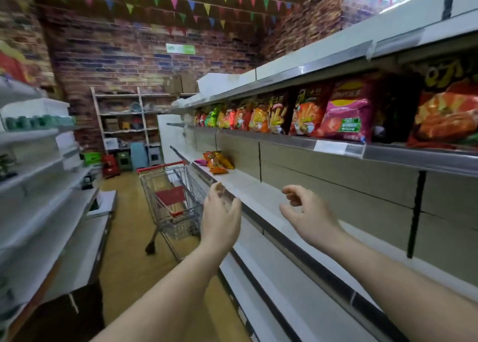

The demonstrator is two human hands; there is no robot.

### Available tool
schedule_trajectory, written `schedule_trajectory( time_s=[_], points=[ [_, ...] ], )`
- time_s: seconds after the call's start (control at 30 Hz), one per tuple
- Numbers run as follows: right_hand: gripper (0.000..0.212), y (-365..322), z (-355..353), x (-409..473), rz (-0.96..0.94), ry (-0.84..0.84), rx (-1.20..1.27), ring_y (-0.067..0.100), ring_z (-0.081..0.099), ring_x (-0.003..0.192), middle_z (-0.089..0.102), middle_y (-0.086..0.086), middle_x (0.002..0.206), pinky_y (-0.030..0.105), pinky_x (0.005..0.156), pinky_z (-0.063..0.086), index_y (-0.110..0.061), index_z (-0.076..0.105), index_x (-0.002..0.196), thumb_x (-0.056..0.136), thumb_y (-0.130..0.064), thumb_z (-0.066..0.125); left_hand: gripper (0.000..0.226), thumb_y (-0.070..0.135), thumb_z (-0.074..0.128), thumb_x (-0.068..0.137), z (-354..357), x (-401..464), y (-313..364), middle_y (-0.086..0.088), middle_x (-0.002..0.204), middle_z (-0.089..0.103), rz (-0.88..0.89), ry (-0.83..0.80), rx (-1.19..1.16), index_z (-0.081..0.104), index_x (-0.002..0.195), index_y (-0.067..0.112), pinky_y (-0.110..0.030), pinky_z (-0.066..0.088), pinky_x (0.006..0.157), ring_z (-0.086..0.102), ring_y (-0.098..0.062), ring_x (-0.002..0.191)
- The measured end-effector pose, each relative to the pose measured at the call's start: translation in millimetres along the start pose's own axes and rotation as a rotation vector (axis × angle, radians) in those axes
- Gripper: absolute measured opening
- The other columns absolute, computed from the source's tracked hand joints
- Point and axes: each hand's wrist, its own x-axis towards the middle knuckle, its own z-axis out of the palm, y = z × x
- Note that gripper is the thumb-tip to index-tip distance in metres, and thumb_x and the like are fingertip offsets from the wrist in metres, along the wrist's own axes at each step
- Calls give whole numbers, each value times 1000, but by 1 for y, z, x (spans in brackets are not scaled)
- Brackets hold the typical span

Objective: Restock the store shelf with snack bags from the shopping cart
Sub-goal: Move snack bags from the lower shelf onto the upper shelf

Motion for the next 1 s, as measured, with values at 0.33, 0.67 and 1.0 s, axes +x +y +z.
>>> schedule_trajectory(
  time_s=[0.33, 0.67, 1.0],
  points=[
    [37, 63, 108, 136, 23, -95, 30, 16, 50, 113, 53, 3, 127, 25, 89, 39, -17, 49, 129, 93, -25, 51, 53, 25, 53, 95, 38, 130, -100, -7, 138, 47, -81, 15, 28, 31, 143, 21, -48, 47, 98, 51, -23, 122],
    [38, 124, 215, 340, 52, -185, 95, 20, 52, 112, 54, 6, 127, 33, 95, 44, -16, 48, 130, 94, -27, 50, 50, 24, 48, 97, 87, 317, -175, -5, 135, 48, -115, 59, 102, 32, 143, 16, -20, 42, 81, 49, -11, 112],
    [38, 146, 349, 497, 114, -267, 153, 23, 54, 111, 58, 7, 122, 33, 93, 42, -15, 51, 127, 91, -27, 53, 49, 26, 47, 97, 91, 485, -289, -6, 136, 49, -145, 65, 123, 34, 142, 13, -28, 46, 87, 49, -15, 118]
  ],
)
